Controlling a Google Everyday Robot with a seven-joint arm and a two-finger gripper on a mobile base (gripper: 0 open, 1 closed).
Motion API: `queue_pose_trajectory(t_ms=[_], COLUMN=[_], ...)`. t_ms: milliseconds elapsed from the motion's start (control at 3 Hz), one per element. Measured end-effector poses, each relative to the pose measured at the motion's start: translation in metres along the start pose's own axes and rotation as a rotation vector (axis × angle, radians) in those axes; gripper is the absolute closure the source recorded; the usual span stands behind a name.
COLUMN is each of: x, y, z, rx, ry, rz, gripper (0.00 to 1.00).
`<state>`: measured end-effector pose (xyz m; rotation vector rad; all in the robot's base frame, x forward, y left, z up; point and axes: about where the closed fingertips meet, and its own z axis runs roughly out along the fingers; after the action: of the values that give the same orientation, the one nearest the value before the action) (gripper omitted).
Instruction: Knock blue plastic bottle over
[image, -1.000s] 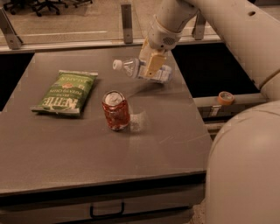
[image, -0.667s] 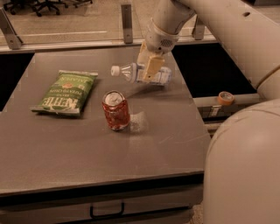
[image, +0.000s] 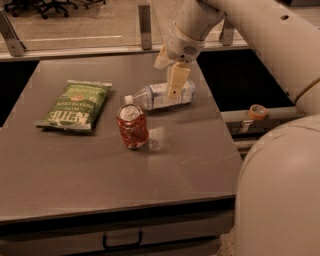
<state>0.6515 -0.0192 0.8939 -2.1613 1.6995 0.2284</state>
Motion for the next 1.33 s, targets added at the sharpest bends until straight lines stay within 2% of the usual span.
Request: queue_pose_trajectory(t_ms=[333,667,1000,1333], x=[-0.002,0.01,0.039,0.068], y=[-0.002,-0.015,-0.031,-0.041], z=[-0.003,-0.022,-0.075,-0.134], rx=[0.004,0.064,0.223,0.394], ry=[-0.059,-0.172,-0.279,-0.318], rz=[0.029,0.129,0.258,0.347], gripper=[0.0,0.0,0.0,0.0])
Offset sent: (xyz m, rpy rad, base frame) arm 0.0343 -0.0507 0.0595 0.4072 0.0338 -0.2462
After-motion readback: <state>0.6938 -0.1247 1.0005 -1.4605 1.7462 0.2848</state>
